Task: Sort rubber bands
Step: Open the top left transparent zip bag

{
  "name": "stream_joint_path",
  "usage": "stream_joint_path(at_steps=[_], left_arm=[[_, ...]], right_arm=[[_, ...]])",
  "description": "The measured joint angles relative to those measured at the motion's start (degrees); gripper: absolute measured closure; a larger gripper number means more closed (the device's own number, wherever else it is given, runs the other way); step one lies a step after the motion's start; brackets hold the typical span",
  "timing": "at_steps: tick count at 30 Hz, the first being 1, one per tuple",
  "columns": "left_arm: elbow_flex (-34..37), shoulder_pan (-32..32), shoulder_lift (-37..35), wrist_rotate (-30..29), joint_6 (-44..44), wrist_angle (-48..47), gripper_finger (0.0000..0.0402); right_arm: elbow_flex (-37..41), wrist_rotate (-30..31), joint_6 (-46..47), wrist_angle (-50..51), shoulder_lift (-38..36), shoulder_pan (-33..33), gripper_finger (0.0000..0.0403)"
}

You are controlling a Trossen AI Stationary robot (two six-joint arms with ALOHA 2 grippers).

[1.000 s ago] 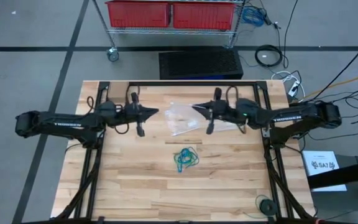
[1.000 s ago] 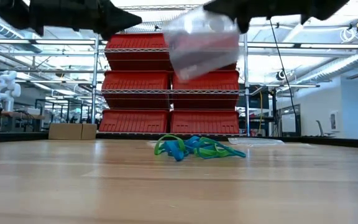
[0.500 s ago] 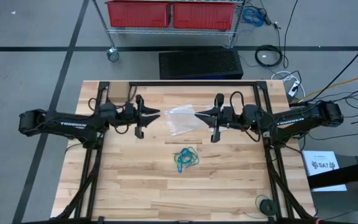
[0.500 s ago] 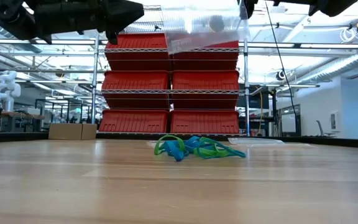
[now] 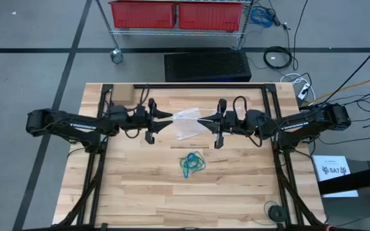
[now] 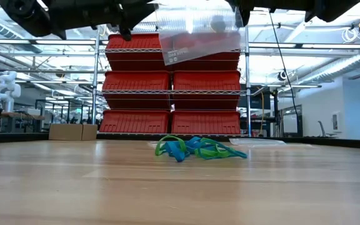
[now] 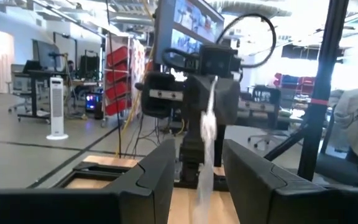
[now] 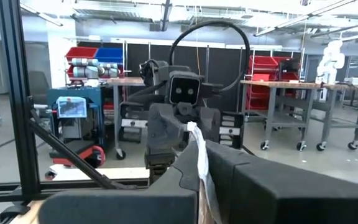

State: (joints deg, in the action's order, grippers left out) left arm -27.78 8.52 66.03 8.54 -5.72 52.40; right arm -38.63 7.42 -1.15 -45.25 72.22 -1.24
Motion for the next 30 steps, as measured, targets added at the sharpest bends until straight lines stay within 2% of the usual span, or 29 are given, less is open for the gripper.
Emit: stream_joint_path(at_steps=[7,17,25,28,30], left_arm=[[-0.30,-0.36,0.24,0.07,0.04,-0.47,0.0283],[-0.30,-0.32,0.23,0.06,2.05,-0.26,0.0392],[-0.30,-0.29,0.23,0.24,3.28,-0.61,0.0398],[-0.30,-0.32,0.23,0.39,3.76,-1.47,0.0399],[-0.30,-0.32,0.23,0.45,4.58,-2.81,0.0400]], right_arm=[[0.00,-0.01,0.00,-0.22,-0.03,-1.24,0.0403],[0.00,0.15,-0.54,0.03,-0.03,-1.87,0.0403],[0.00,0.74,-0.56,1.82,-0.03,-1.76,0.0399],[0.00,3.65,-2.55,3.67,-0.05,-1.77,0.0386],[0.00,8.61,-4.75,5.91,-0.11,-1.76,0.0373]])
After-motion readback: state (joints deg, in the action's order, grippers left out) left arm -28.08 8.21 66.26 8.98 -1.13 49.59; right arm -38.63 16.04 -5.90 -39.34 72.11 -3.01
